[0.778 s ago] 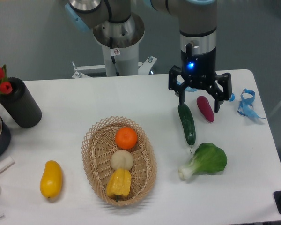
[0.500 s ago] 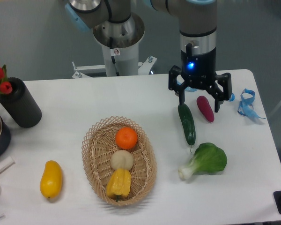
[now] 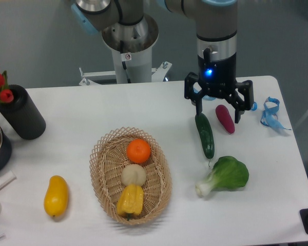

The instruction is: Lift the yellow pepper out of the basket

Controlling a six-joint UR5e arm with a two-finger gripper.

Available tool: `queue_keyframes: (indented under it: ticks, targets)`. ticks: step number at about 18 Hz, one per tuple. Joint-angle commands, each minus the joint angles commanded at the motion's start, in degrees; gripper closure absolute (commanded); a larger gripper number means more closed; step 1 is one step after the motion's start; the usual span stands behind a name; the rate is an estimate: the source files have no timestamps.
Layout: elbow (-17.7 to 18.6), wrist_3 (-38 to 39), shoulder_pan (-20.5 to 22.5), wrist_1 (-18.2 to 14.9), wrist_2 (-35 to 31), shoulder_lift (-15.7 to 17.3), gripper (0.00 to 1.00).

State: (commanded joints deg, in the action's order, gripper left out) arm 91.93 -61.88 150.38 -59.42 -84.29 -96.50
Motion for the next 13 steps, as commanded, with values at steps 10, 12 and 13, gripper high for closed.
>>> queue_keyframes:
  ticks: [10,12,13]
  targets:
    - [3.17,8.17,-2.28,3.43,1.76,0.53,0.00]
    - [3.43,9.66,-3.07,3.43,2.55,0.44,0.00]
    - [3.43,13.06,-3.51,3.43,2.90,0.18,0.00]
